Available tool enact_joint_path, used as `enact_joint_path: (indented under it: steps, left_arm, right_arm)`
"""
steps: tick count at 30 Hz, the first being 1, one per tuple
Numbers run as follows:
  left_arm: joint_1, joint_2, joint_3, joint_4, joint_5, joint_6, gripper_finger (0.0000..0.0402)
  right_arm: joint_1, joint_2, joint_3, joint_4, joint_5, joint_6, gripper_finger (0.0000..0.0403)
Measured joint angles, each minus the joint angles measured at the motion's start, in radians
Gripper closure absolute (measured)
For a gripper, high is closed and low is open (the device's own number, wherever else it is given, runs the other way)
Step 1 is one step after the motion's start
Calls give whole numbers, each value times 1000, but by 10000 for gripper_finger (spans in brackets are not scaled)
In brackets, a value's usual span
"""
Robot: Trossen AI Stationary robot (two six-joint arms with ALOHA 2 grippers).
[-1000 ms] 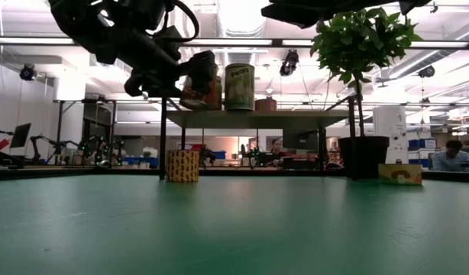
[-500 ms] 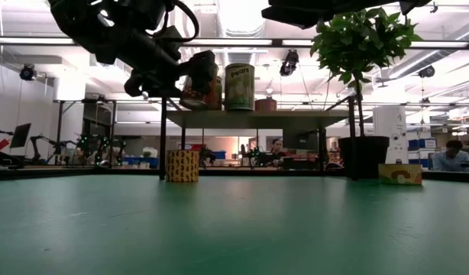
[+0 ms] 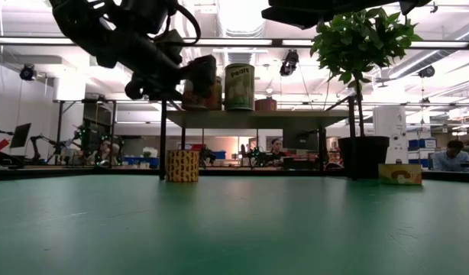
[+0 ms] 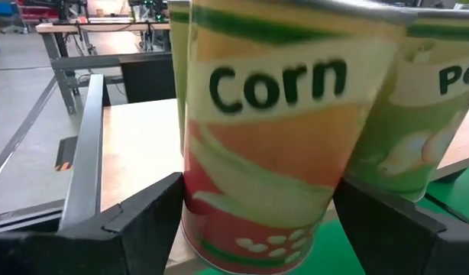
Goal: Pick and place cans onto a shelf
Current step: Put the canned corn on the shelf
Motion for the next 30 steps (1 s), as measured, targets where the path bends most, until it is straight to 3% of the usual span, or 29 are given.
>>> enact_joint_path:
  steps: [15, 30]
  left_arm:
    - [0, 12, 0, 17, 1, -19, 52]
    - [0, 12, 0, 62, 45, 10, 49]
  right_arm:
    - [0, 0, 0, -3, 0, 0, 42]
    - [0, 0, 0, -3, 0, 5, 42]
